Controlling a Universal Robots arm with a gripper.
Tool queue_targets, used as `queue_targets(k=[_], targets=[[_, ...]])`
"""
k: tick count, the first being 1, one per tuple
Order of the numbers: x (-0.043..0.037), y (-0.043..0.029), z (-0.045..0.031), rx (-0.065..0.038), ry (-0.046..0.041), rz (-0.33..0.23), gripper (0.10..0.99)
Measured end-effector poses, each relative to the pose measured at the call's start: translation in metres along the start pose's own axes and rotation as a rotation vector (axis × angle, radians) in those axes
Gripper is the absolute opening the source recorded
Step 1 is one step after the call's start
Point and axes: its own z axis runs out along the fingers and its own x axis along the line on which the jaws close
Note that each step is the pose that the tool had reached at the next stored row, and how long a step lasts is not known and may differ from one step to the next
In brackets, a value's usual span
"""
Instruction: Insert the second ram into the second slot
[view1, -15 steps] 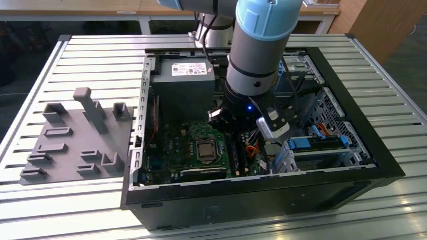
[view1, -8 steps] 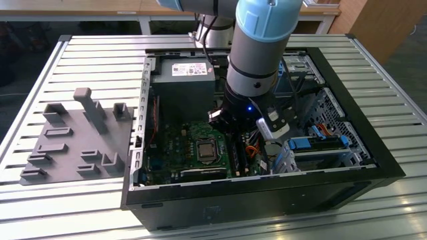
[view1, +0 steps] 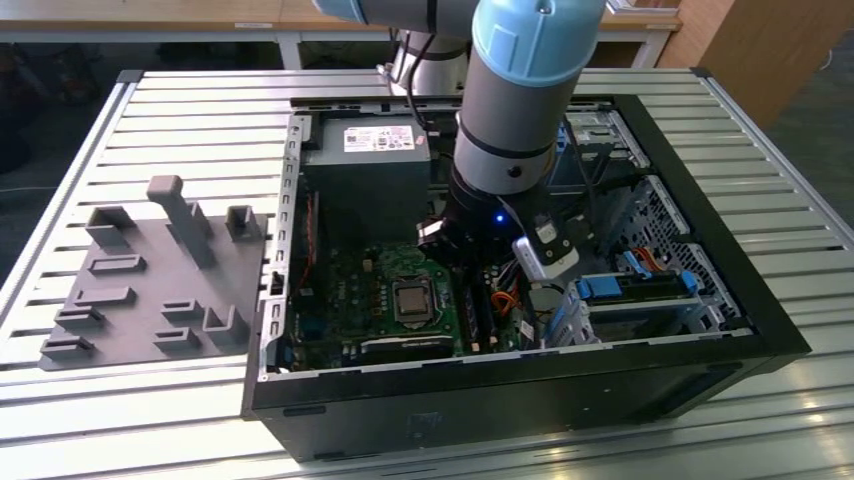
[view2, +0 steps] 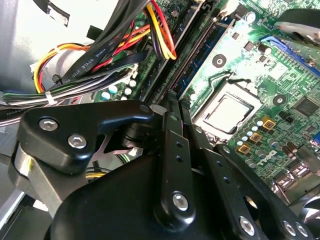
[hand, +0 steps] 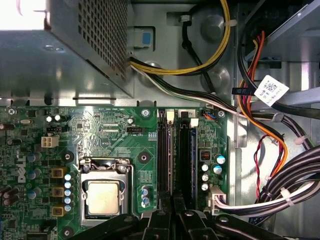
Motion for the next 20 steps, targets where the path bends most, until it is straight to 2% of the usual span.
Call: queue_targets(k=[13, 15, 16, 20], targets=[[-0.0006, -0.0001, 0.0042, 0.0, -0.0001, 0.003, 0.133], [-0.0006, -0.0001, 0.0044, 0.0, -0.0001, 0.003, 0.145], [-0.0006, 0.0, 0.0045, 0.0, -0.0001, 0.003, 0.208], [-0.0006, 0.0, 0.0036, 0.0, -0.0001, 0.003, 0.208]])
